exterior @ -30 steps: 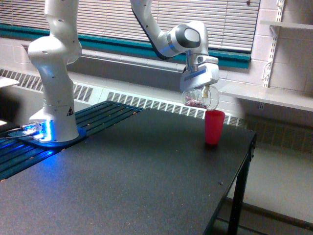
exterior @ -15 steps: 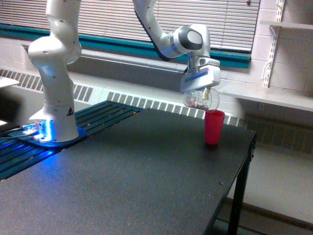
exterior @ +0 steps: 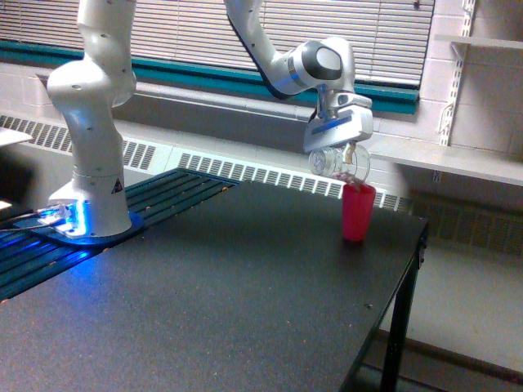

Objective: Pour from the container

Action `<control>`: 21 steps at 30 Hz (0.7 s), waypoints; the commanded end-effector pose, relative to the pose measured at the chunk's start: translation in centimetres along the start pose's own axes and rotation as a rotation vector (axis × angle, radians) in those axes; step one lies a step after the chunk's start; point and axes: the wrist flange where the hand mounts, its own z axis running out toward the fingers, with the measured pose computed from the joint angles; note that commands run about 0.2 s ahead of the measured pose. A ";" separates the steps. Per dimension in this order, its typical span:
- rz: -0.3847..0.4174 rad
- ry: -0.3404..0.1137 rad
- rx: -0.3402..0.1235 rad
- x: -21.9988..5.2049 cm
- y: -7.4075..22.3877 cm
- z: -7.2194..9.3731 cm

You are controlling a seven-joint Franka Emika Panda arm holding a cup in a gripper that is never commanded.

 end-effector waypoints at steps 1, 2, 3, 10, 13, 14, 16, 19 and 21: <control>-0.014 0.000 -0.009 0.2 0.5 -0.3; -0.015 0.000 -0.009 0.2 0.5 -0.3; -0.015 0.000 -0.008 0.1 0.5 -0.3; -0.014 -0.004 -0.010 0.0 0.4 -0.2; -0.010 -0.002 -0.008 -0.1 0.5 -0.2; -0.006 -0.001 -0.006 0.0 0.6 -0.3; 0.004 0.001 -0.002 0.1 0.9 -0.3; 0.022 0.008 0.007 0.1 1.5 -0.6; 0.033 0.015 0.011 0.0 1.7 -0.8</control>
